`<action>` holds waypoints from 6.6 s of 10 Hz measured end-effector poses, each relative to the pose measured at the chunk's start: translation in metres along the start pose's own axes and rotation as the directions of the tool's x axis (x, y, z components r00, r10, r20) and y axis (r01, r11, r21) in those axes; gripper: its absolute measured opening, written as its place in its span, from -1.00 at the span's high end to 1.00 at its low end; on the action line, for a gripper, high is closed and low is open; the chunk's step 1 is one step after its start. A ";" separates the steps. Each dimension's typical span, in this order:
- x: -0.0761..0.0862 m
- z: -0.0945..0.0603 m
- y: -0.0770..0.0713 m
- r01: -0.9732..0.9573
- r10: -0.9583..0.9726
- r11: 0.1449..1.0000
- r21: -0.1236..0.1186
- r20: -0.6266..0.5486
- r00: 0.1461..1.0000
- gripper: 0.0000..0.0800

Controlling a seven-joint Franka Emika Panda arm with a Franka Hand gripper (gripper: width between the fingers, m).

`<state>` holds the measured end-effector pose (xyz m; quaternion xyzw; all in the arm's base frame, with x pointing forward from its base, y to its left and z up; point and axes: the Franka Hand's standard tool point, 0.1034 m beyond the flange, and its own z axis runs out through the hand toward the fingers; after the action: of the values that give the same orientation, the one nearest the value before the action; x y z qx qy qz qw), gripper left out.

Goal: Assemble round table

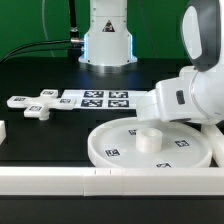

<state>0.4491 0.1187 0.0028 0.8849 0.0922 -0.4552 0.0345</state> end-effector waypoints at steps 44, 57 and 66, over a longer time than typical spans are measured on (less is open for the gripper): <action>-0.008 -0.137 0.097 -0.028 -0.031 0.999 -0.039 -0.967 0.255 -0.02; -0.013 -0.133 0.112 -0.055 -0.029 0.998 -0.043 -0.973 0.228 -0.61; -0.019 -0.130 0.110 -0.021 -0.009 1.000 -0.017 -0.944 0.330 -0.62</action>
Offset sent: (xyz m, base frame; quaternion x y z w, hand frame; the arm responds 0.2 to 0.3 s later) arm -0.0005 -0.0018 0.0064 -0.0364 -0.0213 -0.0410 0.9983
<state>0.5634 0.0269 0.0917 0.9849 0.0979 0.1423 -0.0120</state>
